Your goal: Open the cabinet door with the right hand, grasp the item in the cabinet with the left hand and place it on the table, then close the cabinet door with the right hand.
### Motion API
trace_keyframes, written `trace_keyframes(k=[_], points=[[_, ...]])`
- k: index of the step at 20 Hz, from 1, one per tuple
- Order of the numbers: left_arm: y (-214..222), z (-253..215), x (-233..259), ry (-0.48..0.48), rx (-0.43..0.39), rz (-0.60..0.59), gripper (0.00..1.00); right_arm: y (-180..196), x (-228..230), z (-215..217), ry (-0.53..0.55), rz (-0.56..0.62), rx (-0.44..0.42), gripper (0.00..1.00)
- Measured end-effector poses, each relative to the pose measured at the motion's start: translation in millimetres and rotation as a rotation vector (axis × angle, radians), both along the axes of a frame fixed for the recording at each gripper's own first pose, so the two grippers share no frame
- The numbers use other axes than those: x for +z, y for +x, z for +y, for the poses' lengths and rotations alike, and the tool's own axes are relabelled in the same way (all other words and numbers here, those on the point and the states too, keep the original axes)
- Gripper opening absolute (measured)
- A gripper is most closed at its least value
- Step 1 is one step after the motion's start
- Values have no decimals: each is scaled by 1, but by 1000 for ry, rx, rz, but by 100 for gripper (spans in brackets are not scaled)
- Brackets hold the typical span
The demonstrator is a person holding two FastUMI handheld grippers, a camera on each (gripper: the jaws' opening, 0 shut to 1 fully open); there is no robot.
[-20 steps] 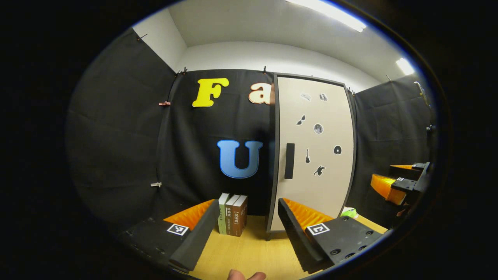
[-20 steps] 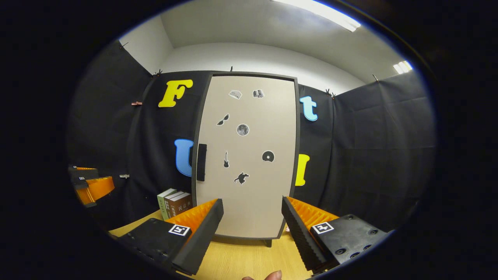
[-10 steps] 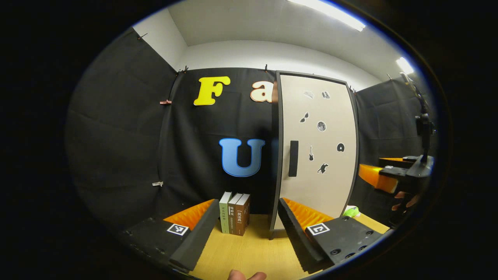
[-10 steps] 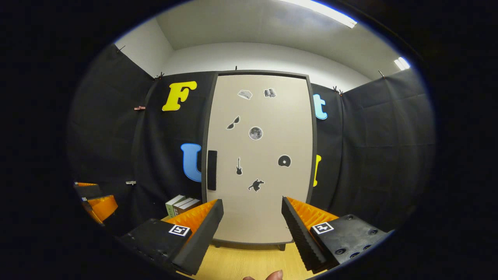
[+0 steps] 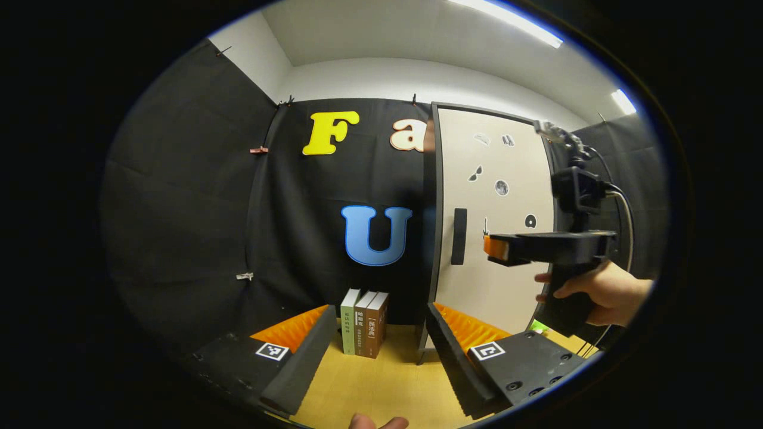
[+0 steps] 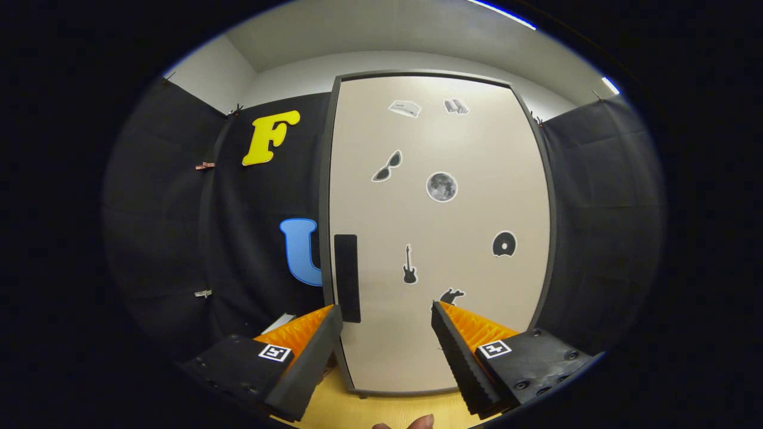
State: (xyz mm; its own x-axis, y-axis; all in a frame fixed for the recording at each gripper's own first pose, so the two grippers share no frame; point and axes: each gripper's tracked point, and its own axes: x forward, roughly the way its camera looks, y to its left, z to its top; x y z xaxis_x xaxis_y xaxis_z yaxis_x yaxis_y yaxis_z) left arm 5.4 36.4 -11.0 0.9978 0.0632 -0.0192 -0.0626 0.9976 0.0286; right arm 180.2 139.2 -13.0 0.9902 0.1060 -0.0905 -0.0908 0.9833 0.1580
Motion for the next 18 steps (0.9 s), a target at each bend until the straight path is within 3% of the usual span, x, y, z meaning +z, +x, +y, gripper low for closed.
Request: trace_keyframes(k=[6, 11, 12, 16, 18], points=[[4, 15, -3, -6, 18, 4, 95, 62, -12, 32, 5, 45, 5, 97], [4, 28, -3, -4, 45, 9, 95, 87, -24, 51, -19, 62, 6, 93], [4, 31, -3, -6, 48, 10, 95, 90, -23, 53, -32, 51, 0, 77], [3, 36, -2, -12, 60, 18, 95, 97, -21, 55, -56, 49, -29, 43], [1, 37, 0, -1, 63, 16, 95, 98, -25, 54, -2, 83, -42, 41]])
